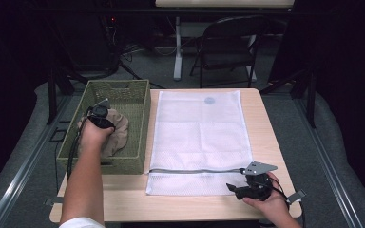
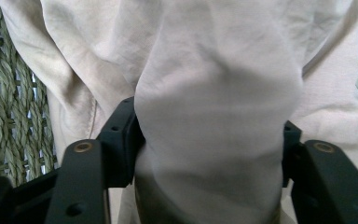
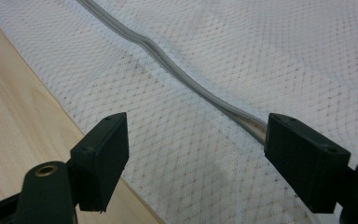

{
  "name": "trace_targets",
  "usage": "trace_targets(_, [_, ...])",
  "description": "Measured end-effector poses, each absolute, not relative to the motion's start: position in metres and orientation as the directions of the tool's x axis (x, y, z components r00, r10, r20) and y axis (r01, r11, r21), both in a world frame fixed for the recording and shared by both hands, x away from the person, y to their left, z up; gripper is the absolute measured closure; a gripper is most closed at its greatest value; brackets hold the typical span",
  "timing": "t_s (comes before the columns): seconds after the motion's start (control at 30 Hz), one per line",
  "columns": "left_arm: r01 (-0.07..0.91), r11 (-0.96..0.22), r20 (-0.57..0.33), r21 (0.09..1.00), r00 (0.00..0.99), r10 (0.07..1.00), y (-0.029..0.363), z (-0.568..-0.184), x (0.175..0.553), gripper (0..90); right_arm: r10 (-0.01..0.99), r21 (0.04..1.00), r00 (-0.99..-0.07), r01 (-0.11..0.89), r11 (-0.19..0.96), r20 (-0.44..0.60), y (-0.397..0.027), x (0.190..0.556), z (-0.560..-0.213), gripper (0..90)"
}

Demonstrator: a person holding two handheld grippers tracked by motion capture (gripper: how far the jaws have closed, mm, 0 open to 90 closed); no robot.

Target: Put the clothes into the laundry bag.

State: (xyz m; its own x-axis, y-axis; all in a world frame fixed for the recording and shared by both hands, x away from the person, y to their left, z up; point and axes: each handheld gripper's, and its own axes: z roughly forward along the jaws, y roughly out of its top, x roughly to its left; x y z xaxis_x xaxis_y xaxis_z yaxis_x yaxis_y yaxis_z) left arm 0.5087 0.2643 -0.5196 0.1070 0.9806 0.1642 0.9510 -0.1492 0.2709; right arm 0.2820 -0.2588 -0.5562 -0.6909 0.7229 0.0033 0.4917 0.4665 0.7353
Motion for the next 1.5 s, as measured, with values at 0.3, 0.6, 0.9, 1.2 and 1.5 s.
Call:
trace_targets(0.3, [0.947,-0.161,0.177,0.277,0.114,0.978,0.265,-0.520,0.508,51.0,0.724,0.739,-0.689,0.494,0.459,0.011,-0.259,0.283,-0.557,21.5])
trace_targets(0.6, [0.948,-0.166,0.195,0.270,0.115,0.974,0.263,-0.519,0.508,56.0,0.728,0.735,-0.686,0.500,0.458,0.012,-0.259,0.283,-0.557,22.0])
trace_targets(0.9, [0.950,-0.170,0.208,0.261,0.117,0.971,0.263,-0.517,0.509,59.8,0.731,0.738,-0.683,0.499,0.454,0.012,-0.260,0.284,-0.557,22.0])
trace_targets(1.2, [0.950,-0.180,0.213,0.256,0.126,0.969,0.263,-0.512,0.509,61.8,0.730,0.738,-0.683,0.498,0.455,0.011,-0.260,0.284,-0.557,22.0])
trace_targets(1.5, [0.947,-0.187,0.205,0.262,0.135,0.969,0.264,-0.507,0.508,63.1,0.731,0.739,-0.683,0.498,0.454,0.011,-0.260,0.284,-0.557,22.0])
